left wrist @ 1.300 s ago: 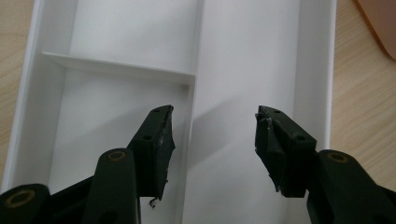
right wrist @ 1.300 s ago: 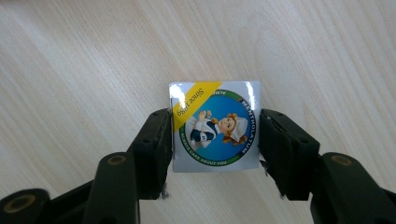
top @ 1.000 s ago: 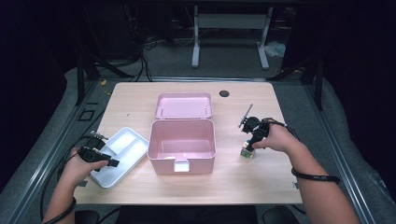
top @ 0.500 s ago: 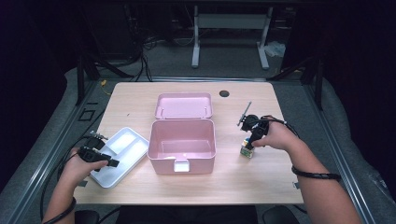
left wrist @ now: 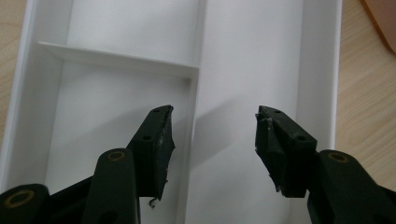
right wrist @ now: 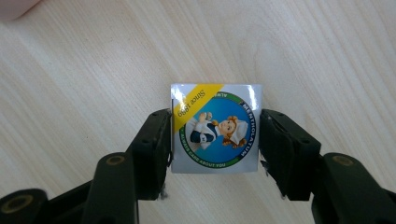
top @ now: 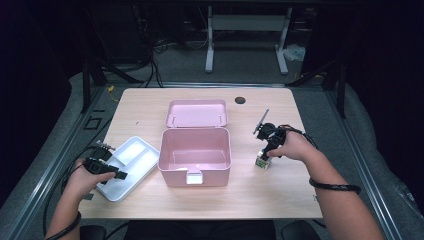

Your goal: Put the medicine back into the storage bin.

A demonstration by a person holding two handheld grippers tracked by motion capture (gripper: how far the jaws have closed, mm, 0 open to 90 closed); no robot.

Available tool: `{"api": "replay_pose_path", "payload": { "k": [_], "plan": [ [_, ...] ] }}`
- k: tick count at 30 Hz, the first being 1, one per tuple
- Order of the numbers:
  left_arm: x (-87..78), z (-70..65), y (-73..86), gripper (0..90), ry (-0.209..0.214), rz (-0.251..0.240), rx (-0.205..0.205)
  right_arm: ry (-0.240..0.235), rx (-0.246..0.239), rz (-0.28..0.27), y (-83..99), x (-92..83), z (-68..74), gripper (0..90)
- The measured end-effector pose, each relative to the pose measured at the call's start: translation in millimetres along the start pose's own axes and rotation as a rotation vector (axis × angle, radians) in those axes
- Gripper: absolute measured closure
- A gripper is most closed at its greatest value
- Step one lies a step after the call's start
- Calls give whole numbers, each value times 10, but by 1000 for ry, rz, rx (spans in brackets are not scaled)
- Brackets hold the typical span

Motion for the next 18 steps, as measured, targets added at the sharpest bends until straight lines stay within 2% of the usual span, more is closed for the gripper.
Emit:
{"api": "replay_pose_path", "payload": {
  "k": [4,9,10,16,18],
  "plan": [
    [6,-1,2,464,4,3,1,0,8,9,-17,32,15,446],
    [-4,6,6,464,4,1,-1,8,-19,-1,-50,15,28,465],
    [-6,7,6,464,4,0,-2,11,-33,7,-60,-15,29,466],
    [-4,21,22,461,12,9,-8,14,-72,-52,-203,-267,82,469],
    [-9,24,25,461,12,5,-10,36,-114,-50,-283,-419,103,469]
  ]
}}
Point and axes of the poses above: each handheld gripper's, and its own axes: x roughly forward along the jaws, y roughly out of its underside, z roughly to its left, the point moved 5 cm from there along x, roughly forward along the jaws, and after that the axes turned 7 degrees about y, right-handed, at the moved point
